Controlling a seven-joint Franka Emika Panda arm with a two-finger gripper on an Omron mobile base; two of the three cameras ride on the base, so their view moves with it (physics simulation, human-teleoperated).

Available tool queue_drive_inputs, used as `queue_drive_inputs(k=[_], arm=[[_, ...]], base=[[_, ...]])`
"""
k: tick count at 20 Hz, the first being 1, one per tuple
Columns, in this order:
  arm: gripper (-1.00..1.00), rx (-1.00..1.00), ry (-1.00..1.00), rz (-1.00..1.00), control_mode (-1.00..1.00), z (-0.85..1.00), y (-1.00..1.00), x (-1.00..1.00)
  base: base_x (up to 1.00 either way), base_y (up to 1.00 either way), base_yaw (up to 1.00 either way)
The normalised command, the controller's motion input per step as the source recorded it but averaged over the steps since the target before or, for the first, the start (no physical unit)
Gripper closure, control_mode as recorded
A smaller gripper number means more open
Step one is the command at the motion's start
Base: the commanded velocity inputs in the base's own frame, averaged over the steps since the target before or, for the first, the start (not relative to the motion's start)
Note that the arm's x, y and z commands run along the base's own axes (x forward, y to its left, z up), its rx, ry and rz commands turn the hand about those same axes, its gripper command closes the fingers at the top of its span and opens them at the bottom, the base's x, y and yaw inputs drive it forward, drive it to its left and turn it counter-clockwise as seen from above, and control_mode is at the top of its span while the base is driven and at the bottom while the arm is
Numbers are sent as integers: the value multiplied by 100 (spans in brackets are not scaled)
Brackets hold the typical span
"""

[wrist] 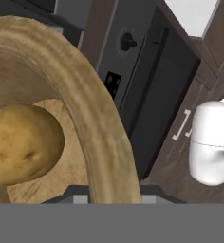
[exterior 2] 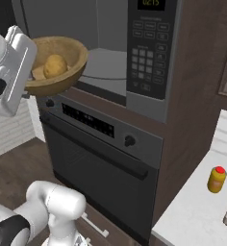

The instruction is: Pick the potato from the sink and place it in the bowl. Then pick the bowl and place it in the microwave. Then close the microwave door and press the start button.

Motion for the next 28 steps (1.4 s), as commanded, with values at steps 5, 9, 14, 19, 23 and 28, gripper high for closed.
queue_drive_inputs(k=[5,9,14,19,23,28], arm=[[100,0,-5,0,-100,15,-3,68],[100,0,0,0,-100,0,-9,78],[100,0,-6,0,-100,-5,-10,71],[100,0,-17,0,-100,-5,-1,45],[100,0,-7,0,-100,-14,-6,56],[100,0,0,0,-100,0,-20,48]], base=[[0,0,0],[0,0,0],[0,0,0],[0,0,0],[0,0,0],[0,0,0]])
